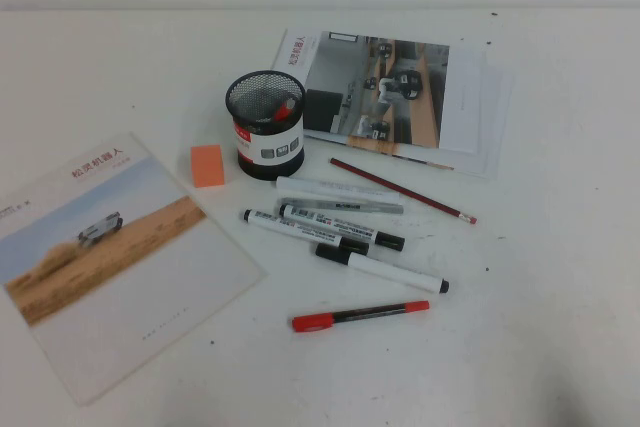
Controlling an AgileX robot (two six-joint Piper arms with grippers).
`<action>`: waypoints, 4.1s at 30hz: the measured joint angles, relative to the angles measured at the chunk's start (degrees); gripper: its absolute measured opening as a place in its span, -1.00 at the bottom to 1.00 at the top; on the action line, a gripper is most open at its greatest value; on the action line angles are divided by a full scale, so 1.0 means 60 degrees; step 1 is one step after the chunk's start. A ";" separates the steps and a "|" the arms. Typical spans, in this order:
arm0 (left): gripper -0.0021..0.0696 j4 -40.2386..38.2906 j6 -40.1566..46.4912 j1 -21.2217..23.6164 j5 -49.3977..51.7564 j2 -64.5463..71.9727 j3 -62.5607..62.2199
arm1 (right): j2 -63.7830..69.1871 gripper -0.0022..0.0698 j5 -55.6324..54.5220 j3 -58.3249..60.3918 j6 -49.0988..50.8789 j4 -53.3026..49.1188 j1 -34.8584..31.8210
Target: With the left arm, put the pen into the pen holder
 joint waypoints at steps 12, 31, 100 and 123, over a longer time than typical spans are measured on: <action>-0.94 0.0000 0.0000 0.0000 0.0000 0.0000 0.0000 | 0.0000 -1.00 0.0000 0.0000 0.0000 0.0000 0.0000; -0.94 0.0000 0.0000 0.0000 0.0000 0.0000 0.0000 | 0.0000 -1.00 0.0000 0.0000 0.0000 0.0000 0.0000; -0.94 -0.2271 0.6418 -0.5135 0.7533 1.7612 -1.3787 | 0.0000 -1.00 0.0000 0.0000 0.0000 0.0016 0.0000; -0.14 -0.1132 0.8197 -0.6439 0.6717 1.9168 -1.4859 | 0.0000 -1.00 0.0000 0.0000 0.0000 0.0016 0.0000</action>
